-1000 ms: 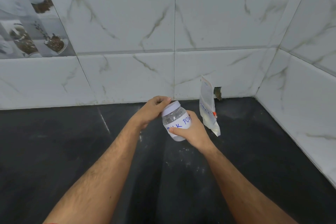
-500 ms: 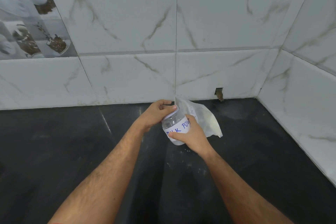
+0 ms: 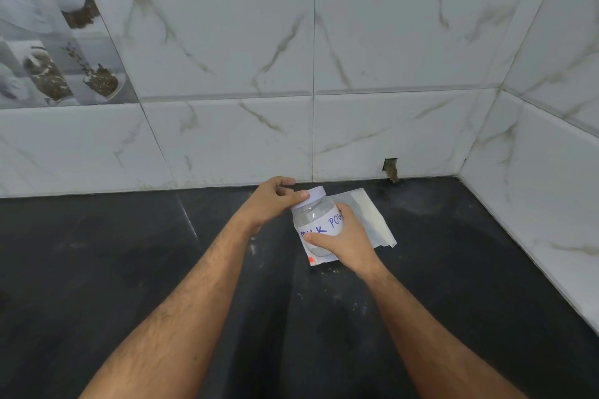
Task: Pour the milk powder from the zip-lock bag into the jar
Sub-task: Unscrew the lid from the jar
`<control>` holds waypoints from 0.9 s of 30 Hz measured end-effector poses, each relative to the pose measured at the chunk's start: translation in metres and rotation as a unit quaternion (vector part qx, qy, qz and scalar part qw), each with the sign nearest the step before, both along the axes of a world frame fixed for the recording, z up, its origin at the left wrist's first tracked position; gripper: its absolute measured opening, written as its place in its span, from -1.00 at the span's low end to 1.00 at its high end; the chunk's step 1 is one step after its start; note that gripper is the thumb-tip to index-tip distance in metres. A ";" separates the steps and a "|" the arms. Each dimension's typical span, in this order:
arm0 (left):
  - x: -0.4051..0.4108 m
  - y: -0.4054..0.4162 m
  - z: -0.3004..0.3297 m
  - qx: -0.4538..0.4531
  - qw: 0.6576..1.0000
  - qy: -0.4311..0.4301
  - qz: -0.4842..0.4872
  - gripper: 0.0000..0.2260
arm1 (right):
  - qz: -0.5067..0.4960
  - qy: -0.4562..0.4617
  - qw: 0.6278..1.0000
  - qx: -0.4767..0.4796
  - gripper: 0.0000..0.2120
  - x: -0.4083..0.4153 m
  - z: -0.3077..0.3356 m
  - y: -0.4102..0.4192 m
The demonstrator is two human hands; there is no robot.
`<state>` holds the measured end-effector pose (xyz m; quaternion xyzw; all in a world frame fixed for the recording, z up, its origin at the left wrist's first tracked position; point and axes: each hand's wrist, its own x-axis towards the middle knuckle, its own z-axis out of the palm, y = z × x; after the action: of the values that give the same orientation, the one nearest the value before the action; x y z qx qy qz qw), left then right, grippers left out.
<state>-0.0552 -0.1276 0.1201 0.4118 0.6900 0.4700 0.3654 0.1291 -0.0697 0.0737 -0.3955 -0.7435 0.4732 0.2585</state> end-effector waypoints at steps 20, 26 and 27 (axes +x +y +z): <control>-0.005 -0.004 -0.001 -0.066 0.997 -0.007 -0.027 -0.71 | 0.042 -0.041 0.998 0.039 -0.26 -0.006 -0.011 -0.008; -0.030 -0.019 -0.032 -0.080 0.965 -0.230 0.099 -0.52 | 0.029 -0.026 0.999 0.015 -0.33 -0.003 -0.014 -0.008; -0.037 -0.023 -0.041 -0.086 0.953 -0.267 0.119 -0.46 | 0.025 -0.023 0.999 0.012 -0.33 -0.003 -0.015 -0.008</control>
<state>-0.0920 -0.1509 0.0791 0.1536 0.6492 0.5413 0.5118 0.1256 -0.0776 0.0589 -0.3848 -0.7644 0.4614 0.2341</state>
